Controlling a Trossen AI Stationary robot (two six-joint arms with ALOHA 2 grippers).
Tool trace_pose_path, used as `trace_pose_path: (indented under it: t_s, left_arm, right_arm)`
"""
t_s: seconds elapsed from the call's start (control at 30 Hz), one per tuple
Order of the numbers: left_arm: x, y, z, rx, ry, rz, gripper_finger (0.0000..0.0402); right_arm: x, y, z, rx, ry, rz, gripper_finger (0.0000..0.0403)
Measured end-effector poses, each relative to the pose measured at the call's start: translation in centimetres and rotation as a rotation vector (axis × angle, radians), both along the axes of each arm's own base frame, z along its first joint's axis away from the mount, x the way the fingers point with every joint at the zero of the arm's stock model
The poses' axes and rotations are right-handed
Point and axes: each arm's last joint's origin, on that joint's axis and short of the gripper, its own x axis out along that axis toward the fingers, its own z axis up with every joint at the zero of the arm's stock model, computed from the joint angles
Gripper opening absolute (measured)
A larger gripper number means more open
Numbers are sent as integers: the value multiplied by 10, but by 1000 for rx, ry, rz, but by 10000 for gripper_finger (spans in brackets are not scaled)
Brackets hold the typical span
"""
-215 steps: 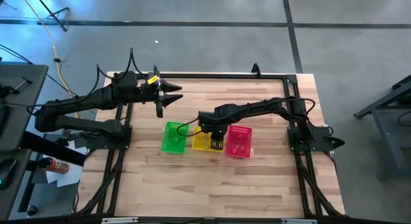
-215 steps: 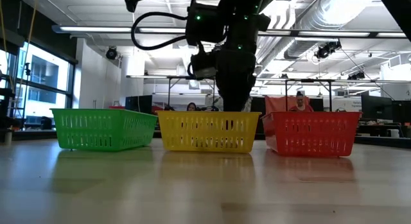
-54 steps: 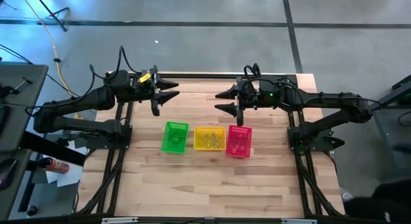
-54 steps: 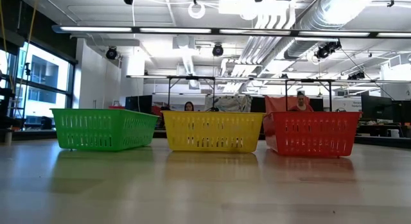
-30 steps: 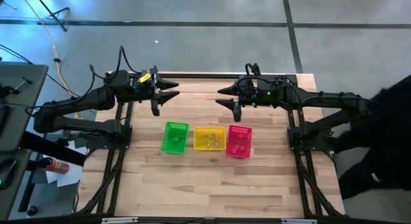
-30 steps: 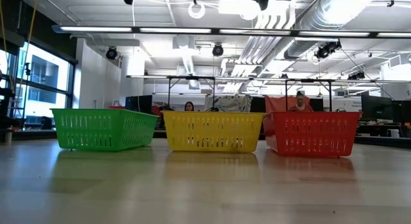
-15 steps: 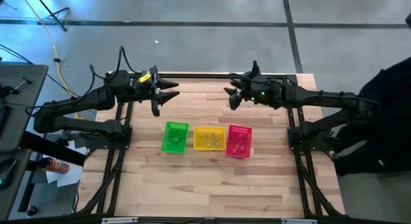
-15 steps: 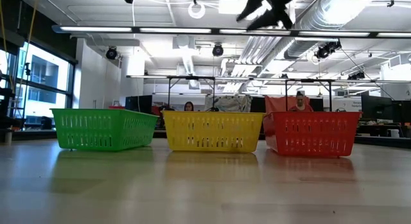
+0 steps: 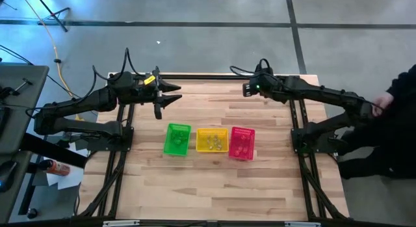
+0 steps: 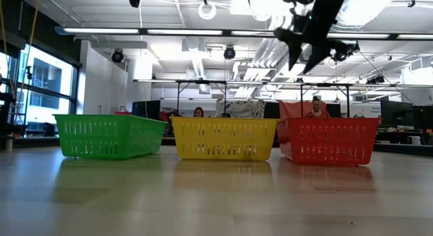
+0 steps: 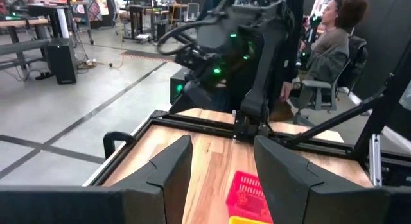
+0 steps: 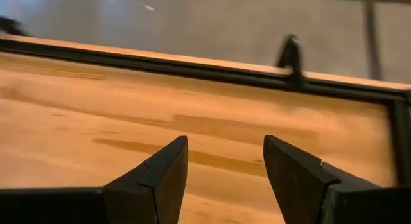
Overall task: Sort Halloween decoration
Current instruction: Put the white skull toy into the yellow basket
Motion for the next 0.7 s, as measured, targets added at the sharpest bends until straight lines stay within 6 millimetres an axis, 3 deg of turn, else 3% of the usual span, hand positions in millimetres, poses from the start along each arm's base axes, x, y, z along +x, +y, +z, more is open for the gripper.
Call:
trace_pose_path:
  t_s: [0.33,0.5,0.7]
  left_arm:
    - [0,0,0,16,3,-1,156]
    - [2,1,-1,15,10,5,156]
    - [2,2,-2,15,15,42,156]
  right_arm:
    - [-11,-25,-19,13,184,9,199]
    - [-36,-32,-58,145,233,-41,199]
    - [-61,-49,-105,287,153,-120,199]
